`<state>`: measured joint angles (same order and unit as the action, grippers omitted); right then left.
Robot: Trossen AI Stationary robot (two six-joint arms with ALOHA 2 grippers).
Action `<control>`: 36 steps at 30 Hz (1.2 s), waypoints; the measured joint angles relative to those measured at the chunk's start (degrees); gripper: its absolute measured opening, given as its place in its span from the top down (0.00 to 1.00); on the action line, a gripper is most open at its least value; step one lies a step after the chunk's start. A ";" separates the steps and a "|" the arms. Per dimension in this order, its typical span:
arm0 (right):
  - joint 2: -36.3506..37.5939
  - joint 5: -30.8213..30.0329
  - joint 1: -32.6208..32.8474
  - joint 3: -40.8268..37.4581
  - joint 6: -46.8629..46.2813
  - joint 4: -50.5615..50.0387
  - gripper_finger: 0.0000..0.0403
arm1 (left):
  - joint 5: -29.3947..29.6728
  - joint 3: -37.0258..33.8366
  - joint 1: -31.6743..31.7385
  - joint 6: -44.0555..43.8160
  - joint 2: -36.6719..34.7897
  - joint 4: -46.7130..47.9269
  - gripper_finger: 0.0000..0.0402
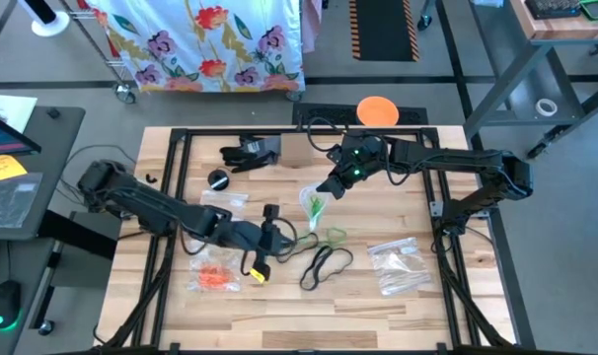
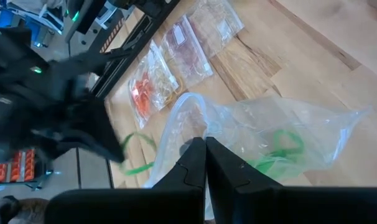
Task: Sort rubber bands
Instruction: Put the green rubber band into the transparent zip bag
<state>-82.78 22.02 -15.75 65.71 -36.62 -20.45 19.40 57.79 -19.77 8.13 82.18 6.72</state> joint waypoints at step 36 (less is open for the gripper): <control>-0.01 0.00 0.00 0.00 0.17 -0.07 1.00 | -18.95 -0.10 20.98 -33.28 0.41 -14.81 1.00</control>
<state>-82.79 22.02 -15.75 65.71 -36.45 -20.52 0.44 57.69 1.21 -25.14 82.59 -8.10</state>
